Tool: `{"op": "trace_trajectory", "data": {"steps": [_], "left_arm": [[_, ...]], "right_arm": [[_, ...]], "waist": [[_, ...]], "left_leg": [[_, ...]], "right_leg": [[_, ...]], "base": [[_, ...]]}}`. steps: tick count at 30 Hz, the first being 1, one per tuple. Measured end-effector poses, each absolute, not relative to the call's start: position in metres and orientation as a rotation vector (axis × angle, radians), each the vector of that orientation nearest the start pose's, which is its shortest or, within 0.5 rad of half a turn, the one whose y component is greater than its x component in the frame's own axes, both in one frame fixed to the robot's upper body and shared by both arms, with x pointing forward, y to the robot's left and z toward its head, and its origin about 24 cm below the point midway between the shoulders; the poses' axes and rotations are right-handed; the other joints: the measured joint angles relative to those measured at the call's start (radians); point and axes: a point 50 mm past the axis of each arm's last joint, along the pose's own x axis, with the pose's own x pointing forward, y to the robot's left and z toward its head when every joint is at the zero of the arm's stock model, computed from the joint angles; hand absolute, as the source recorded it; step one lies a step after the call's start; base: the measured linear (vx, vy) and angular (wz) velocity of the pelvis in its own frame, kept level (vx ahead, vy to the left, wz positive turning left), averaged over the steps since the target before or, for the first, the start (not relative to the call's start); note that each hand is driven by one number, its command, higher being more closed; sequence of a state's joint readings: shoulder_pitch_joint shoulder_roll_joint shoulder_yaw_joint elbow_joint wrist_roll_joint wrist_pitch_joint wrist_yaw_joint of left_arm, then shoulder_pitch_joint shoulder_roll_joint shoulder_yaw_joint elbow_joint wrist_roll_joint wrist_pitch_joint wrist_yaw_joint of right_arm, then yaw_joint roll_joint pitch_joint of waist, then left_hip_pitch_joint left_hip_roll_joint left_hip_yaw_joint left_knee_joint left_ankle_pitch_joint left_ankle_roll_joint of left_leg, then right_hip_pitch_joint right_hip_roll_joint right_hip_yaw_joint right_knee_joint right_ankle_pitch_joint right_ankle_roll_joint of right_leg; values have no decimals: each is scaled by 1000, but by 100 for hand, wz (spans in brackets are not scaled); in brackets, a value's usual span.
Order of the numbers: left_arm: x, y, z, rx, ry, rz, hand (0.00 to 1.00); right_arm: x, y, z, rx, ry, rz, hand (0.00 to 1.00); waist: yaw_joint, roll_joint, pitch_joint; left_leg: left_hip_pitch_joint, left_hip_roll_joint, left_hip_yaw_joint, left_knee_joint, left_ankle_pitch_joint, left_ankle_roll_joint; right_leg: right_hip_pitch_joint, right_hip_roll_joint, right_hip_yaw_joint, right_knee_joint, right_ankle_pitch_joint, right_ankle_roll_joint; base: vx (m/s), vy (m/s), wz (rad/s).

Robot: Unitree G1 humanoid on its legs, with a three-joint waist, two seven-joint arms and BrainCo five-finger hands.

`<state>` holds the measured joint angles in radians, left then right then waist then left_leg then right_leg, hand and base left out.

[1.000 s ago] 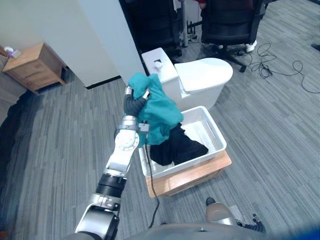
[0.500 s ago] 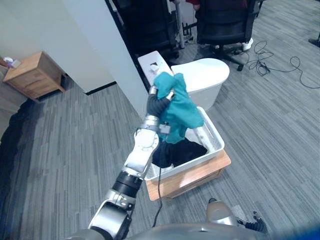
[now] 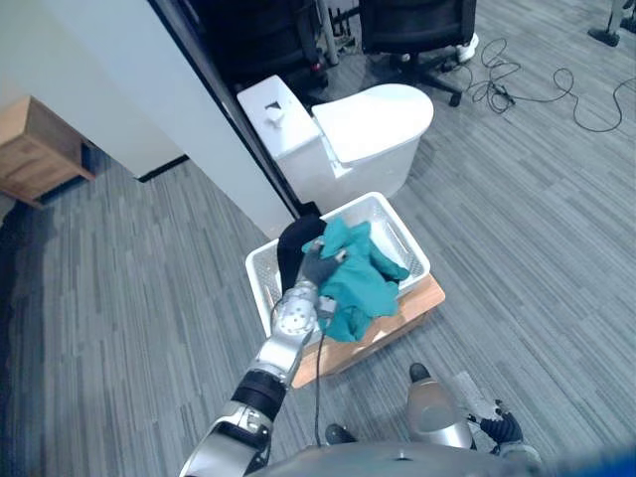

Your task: Tidy the bed and pick cloth on bed and put in laundry

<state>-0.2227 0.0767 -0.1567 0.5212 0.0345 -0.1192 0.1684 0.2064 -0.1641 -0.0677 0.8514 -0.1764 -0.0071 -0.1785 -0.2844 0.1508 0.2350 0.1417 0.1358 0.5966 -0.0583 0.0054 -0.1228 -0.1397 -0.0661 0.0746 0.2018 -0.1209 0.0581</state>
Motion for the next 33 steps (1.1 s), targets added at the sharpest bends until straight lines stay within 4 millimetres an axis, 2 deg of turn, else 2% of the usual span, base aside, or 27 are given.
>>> {"op": "trace_trajectory", "data": {"steps": [2,4,6,9,10,13,17,19,24,26,33], "left_arm": [[284,151,-13,221,194,34,100],[290,166,-6,264,182,75,100],[307,179,16,316,112,115,100],[330,182,52,431,-12,123,100],[337,180,65,517,-62,109,100],[345,175,83,726,-153,54,100],[346,167,84,883,-183,-15,100],[347,166,85,927,-183,-46,100],[346,164,80,926,-149,-78,100],[344,165,76,920,-138,-83,100],[339,159,75,911,-150,-108,100]], "right_arm": [[90,-233,-144,-368,1015,-241,0],[91,-232,-144,-366,1013,-241,0],[93,-231,-143,-359,1006,-241,0],[95,-230,-142,-360,995,-237,0],[96,-229,-142,-362,985,-233,0],[101,-226,-139,-364,954,-221,0],[107,-223,-136,-364,923,-213,0],[114,-222,-132,-357,890,-217,0],[131,-222,-127,-338,844,-227,0],[136,-222,-125,-337,831,-228,0],[145,-223,-122,-339,809,-236,0]], "waist": [[0,0,1],[7,-8,8],[11,-14,12],[24,-22,19],[25,-27,22],[28,-34,28],[31,-44,40],[33,-38,58],[44,-28,114],[56,-26,117],[60,-10,148]], "left_leg": [[-20,1,-1,-2,7,-6],[-28,1,-3,-11,23,-19],[-57,2,-4,-9,35,-13],[-75,3,-4,-9,42,-5],[-78,4,-3,-8,42,-5],[-91,4,-1,-6,42,-4],[-95,3,3,-6,42,-4],[-117,1,5,-8,41,-3],[-125,2,36,-8,41,-3],[-126,3,55,-8,41,-3],[-165,3,58,6,41,-3]], "right_leg": [[-12,0,-5,-8,10,0],[-12,0,-11,-15,22,-1],[-30,-3,-28,-17,32,-4],[-46,-3,-30,-14,35,-7],[-50,-3,-30,-11,35,-7],[-64,-3,-29,-9,39,-9],[-76,-1,-18,-4,40,-9],[-106,-1,-12,9,41,-9],[-134,5,7,26,46,-10],[-148,12,25,30,49,-12],[-198,12,35,58,48,-12]], "base": [[18,-13,6],[5,-22,6],[-30,-20,14],[-33,-15,6],[-37,-12,3],[-24,-5,-1],[-28,-5,-6],[-47,-5,-3],[-34,-2,-10],[-4,-12,-24],[-2,-7,-4]]}}
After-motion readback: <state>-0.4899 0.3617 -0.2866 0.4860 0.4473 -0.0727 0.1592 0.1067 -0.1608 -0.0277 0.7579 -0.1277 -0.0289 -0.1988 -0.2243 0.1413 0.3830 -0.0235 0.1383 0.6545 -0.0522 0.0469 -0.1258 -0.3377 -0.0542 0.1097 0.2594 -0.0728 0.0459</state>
